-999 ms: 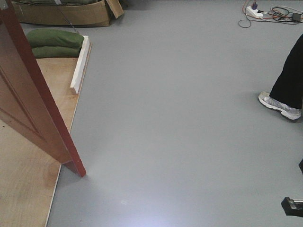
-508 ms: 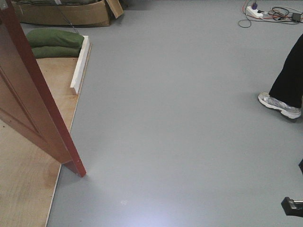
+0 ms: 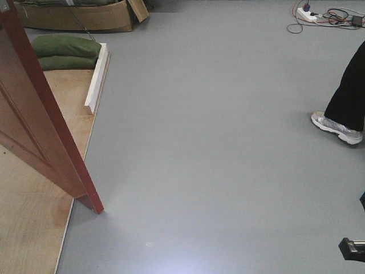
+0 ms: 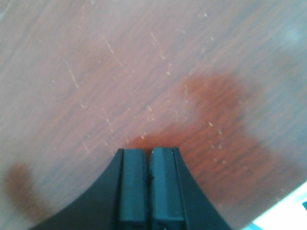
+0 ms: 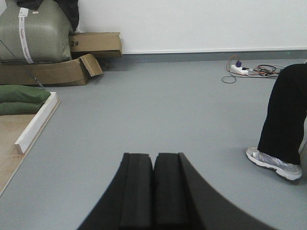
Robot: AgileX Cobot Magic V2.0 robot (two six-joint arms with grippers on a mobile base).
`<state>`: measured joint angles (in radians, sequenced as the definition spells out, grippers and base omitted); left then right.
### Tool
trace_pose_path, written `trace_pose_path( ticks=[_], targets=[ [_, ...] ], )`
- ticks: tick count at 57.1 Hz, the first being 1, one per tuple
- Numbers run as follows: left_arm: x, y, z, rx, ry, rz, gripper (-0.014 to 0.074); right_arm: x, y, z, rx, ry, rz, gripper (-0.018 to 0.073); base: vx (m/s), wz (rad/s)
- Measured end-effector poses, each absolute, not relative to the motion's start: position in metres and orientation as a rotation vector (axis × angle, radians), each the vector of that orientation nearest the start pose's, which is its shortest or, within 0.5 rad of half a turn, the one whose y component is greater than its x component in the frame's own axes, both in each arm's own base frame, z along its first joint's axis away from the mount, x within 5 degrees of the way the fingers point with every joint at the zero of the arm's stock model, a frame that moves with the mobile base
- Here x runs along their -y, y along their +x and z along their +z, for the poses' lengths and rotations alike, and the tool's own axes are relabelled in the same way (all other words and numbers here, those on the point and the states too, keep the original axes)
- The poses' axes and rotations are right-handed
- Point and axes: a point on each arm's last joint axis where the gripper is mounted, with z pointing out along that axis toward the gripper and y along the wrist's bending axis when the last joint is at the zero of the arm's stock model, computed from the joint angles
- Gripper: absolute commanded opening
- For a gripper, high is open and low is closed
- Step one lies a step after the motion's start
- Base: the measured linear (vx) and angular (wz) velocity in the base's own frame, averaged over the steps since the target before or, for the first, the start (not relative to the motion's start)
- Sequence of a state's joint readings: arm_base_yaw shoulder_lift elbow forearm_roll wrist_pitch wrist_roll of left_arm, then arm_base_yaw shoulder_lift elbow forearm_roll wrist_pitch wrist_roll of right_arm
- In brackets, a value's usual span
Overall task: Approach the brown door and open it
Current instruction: 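Push the brown door away from the robot with the left gripper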
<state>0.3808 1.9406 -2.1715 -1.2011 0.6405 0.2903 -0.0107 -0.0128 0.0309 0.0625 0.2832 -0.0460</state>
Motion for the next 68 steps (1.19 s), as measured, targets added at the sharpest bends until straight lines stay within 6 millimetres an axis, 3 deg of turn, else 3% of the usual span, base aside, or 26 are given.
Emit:
trace_pose_path(
  ticks=[68],
  targets=[
    [-0.1186, 0.4317, 0.4758, -1.512, -0.458, -0.798, -0.0003, -0.0010, 0.0547, 0.1779, -1.784, 0.009, 0.018, 0.0000, 0.05, -0.03]
  ],
)
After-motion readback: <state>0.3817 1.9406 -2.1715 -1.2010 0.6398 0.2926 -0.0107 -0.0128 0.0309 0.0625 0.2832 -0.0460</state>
